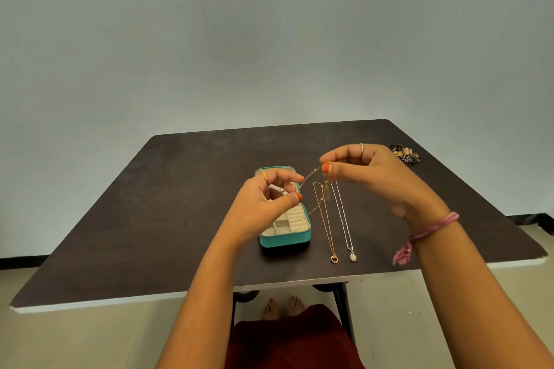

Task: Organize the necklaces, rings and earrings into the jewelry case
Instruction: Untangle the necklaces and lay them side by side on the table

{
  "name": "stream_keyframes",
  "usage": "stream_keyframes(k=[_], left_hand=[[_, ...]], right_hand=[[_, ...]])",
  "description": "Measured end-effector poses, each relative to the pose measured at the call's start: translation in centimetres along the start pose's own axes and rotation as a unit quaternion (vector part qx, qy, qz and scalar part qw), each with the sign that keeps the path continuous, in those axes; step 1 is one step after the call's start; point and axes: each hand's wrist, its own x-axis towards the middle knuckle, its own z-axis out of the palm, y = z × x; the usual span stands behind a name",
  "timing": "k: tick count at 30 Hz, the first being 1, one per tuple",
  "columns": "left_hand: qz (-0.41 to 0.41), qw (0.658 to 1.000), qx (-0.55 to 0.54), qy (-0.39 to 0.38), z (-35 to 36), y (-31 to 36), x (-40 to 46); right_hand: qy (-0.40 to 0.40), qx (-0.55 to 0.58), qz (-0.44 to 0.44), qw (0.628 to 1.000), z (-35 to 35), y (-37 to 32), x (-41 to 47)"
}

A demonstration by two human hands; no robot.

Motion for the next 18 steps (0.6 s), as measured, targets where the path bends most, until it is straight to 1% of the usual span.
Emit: stream_keyframes(k=[3,6,8,10,12,15,16,18], left_hand=[[-0.018,0.997,-0.070,0.019,0.1,-0.7,-0.5],[-0.054,0.977,-0.198,0.060,0.2,-1.2,-1.0],[-0.072,0.946,-0.306,0.075,0.3,-1.3,-1.3],[-0.074,0.907,-0.407,0.079,0.3,-1.3,-1.5],[-0.076,0.871,-0.478,0.084,0.3,-1.4,-1.6],[-0.074,0.825,-0.552,0.096,0.3,-1.4,-1.6],[-0.073,0.817,-0.563,0.102,0.3,-1.4,-1.5],[-0.077,0.818,-0.558,0.113,0.4,-1.7,-1.4]], right_hand=[[-0.022,0.114,0.015,0.993,0.2,-0.7,0.1],[-0.040,0.230,0.043,0.971,0.2,-0.9,0.4],[-0.041,0.298,0.058,0.952,0.1,-0.7,0.6],[-0.054,0.381,0.062,0.921,0.2,-0.2,0.7],[-0.079,0.446,0.057,0.890,0.3,0.4,0.8],[-0.099,0.507,0.050,0.855,0.8,1.0,0.9],[-0.100,0.522,0.048,0.846,0.9,1.1,0.9],[-0.098,0.525,0.050,0.844,1.2,1.0,0.8]])
